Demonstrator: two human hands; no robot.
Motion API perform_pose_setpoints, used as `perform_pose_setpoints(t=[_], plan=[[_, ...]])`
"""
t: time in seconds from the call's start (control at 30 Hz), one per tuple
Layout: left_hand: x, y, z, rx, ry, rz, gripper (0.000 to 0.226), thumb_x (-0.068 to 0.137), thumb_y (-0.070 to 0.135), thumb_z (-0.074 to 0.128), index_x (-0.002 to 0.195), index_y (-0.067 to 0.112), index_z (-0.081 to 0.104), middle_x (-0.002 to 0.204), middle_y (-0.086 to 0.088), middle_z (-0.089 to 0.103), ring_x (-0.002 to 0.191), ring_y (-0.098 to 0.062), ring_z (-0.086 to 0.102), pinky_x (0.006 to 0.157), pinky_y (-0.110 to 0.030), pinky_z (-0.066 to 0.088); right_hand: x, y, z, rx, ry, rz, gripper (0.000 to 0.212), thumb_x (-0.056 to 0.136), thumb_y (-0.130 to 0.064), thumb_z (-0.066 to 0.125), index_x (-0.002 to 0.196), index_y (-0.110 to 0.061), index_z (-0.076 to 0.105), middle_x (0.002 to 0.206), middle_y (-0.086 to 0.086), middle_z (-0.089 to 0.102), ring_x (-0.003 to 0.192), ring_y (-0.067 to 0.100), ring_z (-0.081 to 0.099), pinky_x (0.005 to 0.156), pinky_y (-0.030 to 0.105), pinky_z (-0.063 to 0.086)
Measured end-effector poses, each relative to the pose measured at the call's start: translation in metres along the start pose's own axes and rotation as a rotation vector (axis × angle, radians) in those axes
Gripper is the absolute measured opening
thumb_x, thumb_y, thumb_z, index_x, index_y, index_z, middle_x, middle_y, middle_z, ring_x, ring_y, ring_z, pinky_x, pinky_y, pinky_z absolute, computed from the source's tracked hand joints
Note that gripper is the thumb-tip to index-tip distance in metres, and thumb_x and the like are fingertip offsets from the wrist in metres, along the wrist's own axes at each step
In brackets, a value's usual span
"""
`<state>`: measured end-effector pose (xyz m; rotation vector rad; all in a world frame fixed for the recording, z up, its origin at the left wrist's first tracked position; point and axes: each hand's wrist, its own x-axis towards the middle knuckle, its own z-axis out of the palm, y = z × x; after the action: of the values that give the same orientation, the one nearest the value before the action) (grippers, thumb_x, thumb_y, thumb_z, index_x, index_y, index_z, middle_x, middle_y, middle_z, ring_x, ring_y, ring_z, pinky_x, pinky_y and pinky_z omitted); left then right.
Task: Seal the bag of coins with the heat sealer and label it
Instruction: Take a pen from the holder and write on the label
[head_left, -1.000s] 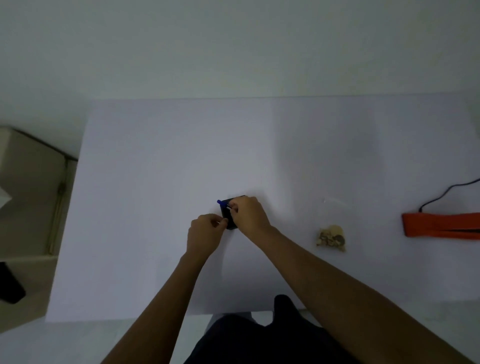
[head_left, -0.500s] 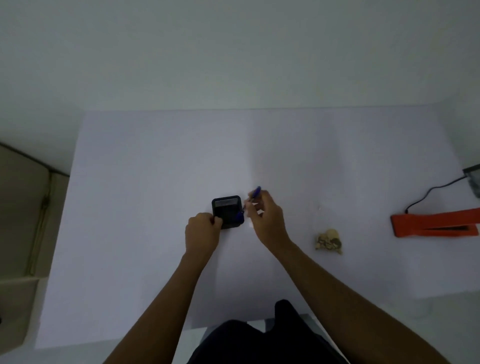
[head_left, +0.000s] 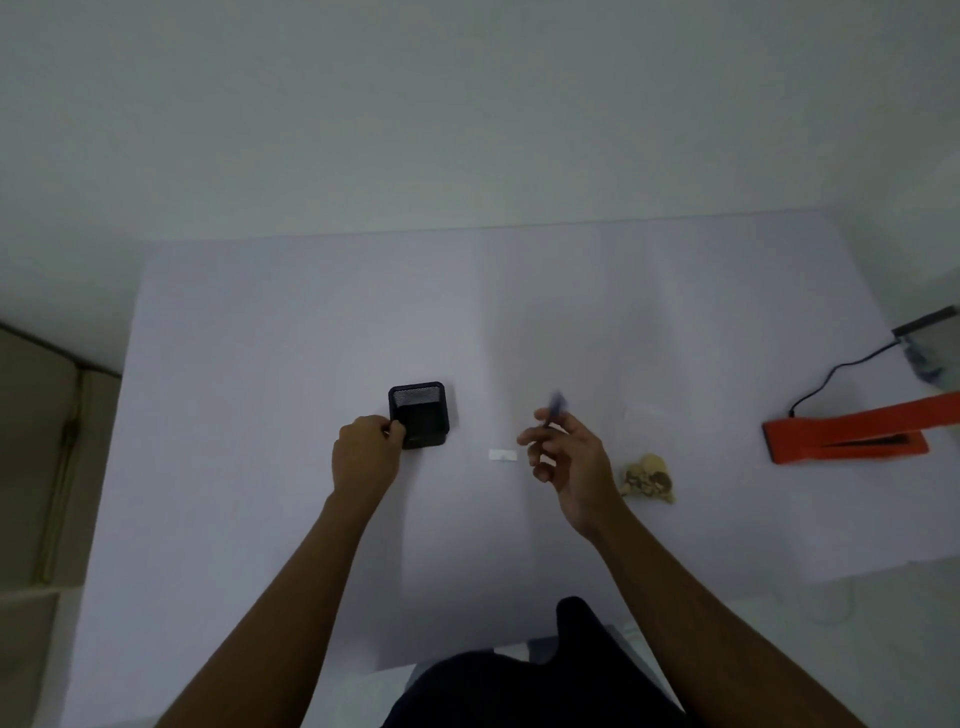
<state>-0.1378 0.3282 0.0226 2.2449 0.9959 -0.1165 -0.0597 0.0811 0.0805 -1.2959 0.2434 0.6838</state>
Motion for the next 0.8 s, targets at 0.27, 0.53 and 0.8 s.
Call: perform_pose_setpoints(t=[0.27, 0.53, 0.8], plan=[[-0.048, 0.049, -0.025, -0.279, -0.137, 0.198, 0.02, 0.096, 0.04, 0.057, 0.093, 0.023, 0.064, 0.082, 0.003, 0.067, 0.07, -0.012, 0.06, 0.067, -0.033, 0.05, -0.004, 0.004, 0.015, -0.012, -0.021, 0.07, 0.059, 0.096, -0.057, 0.047, 0.06, -0.01, 0.051, 0.046, 0.003, 0.031, 0.045, 0.017, 0.02, 0.054, 0.037, 0.011], [-0.082, 0.076, -0.002, -0.114, -0.451, 0.521, 0.035, 0.101, 0.046, 0.036, 0.096, 0.018, 0.058, 0.08, 0.002, 0.061, 0.07, -0.014, 0.057, 0.067, -0.033, 0.051, -0.005, 0.002, 0.028, 0.052, -0.036, 0.114, 0.055, 0.103, -0.038, 0.049, 0.055, -0.011, 0.049, 0.05, 0.006, 0.043, 0.041, 0.012, 0.03, 0.043, 0.024, 0.025], [-0.087, 0.092, -0.003, -0.408, -0.776, 0.207, 0.044, 0.106, 0.04, 0.03, 0.073, 0.016, 0.045, 0.06, 0.004, 0.042, 0.052, -0.01, 0.034, 0.05, -0.022, 0.03, 0.011, 0.008, 0.018, 0.163, 0.111, 0.114, 0.051, 0.097, -0.018, 0.054, 0.047, -0.012, 0.043, 0.047, 0.005, 0.041, 0.044, 0.015, 0.035, 0.042, 0.024, 0.03]])
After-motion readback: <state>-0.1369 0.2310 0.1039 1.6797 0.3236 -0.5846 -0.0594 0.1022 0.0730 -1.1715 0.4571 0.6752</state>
